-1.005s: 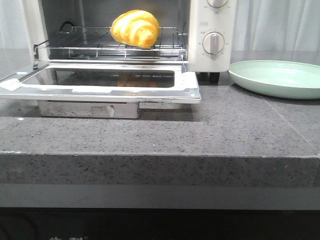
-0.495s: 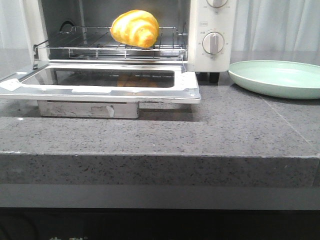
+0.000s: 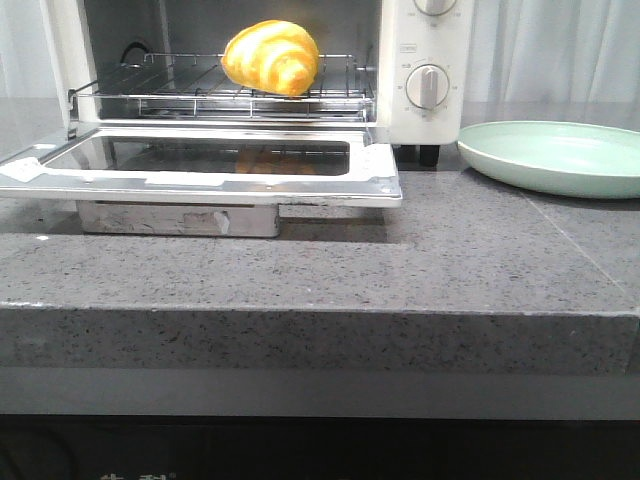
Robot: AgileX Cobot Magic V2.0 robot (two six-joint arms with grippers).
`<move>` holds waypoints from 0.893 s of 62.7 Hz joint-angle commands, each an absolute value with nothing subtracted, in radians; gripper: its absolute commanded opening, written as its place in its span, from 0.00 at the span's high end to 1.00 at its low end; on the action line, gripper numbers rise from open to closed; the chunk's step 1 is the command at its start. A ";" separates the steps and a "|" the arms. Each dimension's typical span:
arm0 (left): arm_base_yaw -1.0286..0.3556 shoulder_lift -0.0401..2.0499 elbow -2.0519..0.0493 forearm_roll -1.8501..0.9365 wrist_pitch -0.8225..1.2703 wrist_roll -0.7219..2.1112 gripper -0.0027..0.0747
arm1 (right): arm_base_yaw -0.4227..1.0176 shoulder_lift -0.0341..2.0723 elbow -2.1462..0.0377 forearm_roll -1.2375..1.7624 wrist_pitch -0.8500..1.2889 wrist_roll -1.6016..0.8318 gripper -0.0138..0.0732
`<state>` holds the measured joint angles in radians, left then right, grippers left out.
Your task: Put bread in oven
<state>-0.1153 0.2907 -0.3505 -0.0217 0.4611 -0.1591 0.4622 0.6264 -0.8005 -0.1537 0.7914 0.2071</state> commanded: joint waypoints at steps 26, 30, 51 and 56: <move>-0.038 -0.032 0.036 -0.082 0.000 -0.166 0.99 | 0.455 0.626 -0.824 -0.174 0.725 0.200 0.92; -0.038 -0.032 0.034 -0.048 0.007 -0.148 0.99 | 0.455 0.627 -0.824 -0.174 0.721 0.200 0.92; -0.038 -0.032 0.034 0.042 0.013 -0.146 0.99 | 0.455 0.627 -0.824 -0.174 0.723 0.200 0.92; -0.038 -0.032 0.034 0.055 0.013 -0.120 0.99 | 0.455 0.627 -0.824 -0.174 0.723 0.200 0.92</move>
<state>-0.0349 -0.0009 0.0055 0.0356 0.0900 -0.1444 0.4622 0.6264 -0.8005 -0.1550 0.7914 0.2071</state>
